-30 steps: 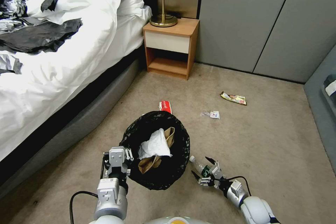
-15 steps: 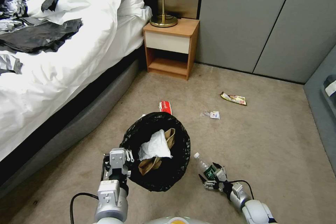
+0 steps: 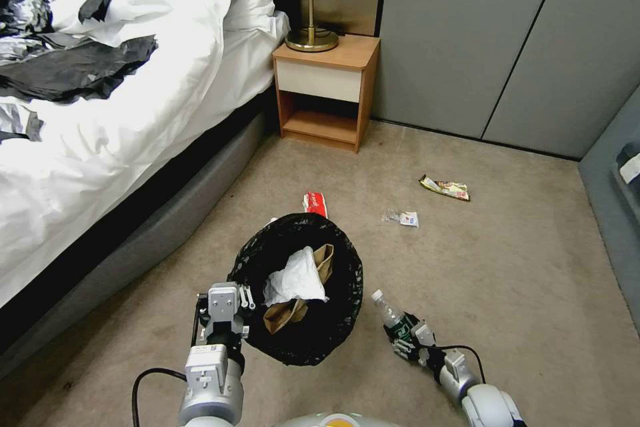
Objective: Pick up the trash bin, then pick up the garbage from the floor and place it into the trash bin.
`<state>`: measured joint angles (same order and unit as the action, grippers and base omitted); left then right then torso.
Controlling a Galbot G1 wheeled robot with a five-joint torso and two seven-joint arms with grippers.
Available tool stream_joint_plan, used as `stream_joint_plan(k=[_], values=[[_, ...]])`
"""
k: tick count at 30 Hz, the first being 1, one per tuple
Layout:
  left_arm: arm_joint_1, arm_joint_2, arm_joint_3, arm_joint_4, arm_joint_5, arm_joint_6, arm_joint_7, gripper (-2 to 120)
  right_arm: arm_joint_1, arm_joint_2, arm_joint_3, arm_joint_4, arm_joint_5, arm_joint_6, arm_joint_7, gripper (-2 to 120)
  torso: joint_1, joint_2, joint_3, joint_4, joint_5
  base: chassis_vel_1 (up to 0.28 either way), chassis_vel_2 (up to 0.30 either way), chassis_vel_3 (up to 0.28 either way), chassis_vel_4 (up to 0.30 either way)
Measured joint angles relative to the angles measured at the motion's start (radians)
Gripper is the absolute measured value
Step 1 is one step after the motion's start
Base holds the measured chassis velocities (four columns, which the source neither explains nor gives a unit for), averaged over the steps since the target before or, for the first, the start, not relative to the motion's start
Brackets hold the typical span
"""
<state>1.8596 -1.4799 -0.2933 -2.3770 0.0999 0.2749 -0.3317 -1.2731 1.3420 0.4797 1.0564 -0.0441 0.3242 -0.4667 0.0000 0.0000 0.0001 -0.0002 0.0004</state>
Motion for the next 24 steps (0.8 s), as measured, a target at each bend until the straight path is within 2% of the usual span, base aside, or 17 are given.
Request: stream_joint_plan(k=[2,8,15,19,22,23,24], values=[[-0.001,0.000,0.000,0.001,0.000,0.000,0.000,1,-0.001,0.000,0.000,0.003,0.002,0.001,0.003,39,0.000,0.000,0.000,0.0001,-0.0002,0.000,0.000,0.000,0.000],[-0.001,0.001,0.000,0.004,0.000,-0.001,0.000,1,-0.004,0.000,0.001,0.010,0.009,0.003,0.007,28,0.000,0.000,0.000,0.0002,-0.0003,0.000,0.000,0.000,0.000],[-0.007,0.002,0.000,0.006,0.000,-0.001,0.001,1,-0.019,-0.002,0.007,0.048,0.061,0.010,0.021,26,0.000,0.000,0.000,0.0002,-0.0001,0.000,0.000,0.000,0.000],[-0.011,0.005,-0.002,0.009,-0.003,-0.001,0.001,1,-0.037,-0.009,0.020,0.144,0.128,0.033,0.045,26,0.000,0.000,0.000,0.0002,-0.0002,0.000,0.000,0.000,0.000],[-0.012,0.005,0.000,0.012,-0.006,0.001,0.001,1,-0.067,-0.023,0.043,0.310,0.199,0.028,0.036,26,0.000,0.000,0.000,0.0004,-0.0005,0.000,0.000,0.000,0.000],[-0.012,0.005,0.000,0.012,-0.006,0.001,0.001,1,-0.067,-0.023,0.043,0.310,0.199,0.028,0.036,26,0.000,0.000,0.000,0.0004,-0.0005,0.000,0.000,0.000,0.000],[-0.013,0.005,0.001,0.012,-0.008,0.003,0.002,1,-0.082,-0.028,0.052,0.374,0.222,0.021,0.023,26,0.000,0.000,0.000,0.0002,-0.0006,0.000,0.000,0.000,0.000]])
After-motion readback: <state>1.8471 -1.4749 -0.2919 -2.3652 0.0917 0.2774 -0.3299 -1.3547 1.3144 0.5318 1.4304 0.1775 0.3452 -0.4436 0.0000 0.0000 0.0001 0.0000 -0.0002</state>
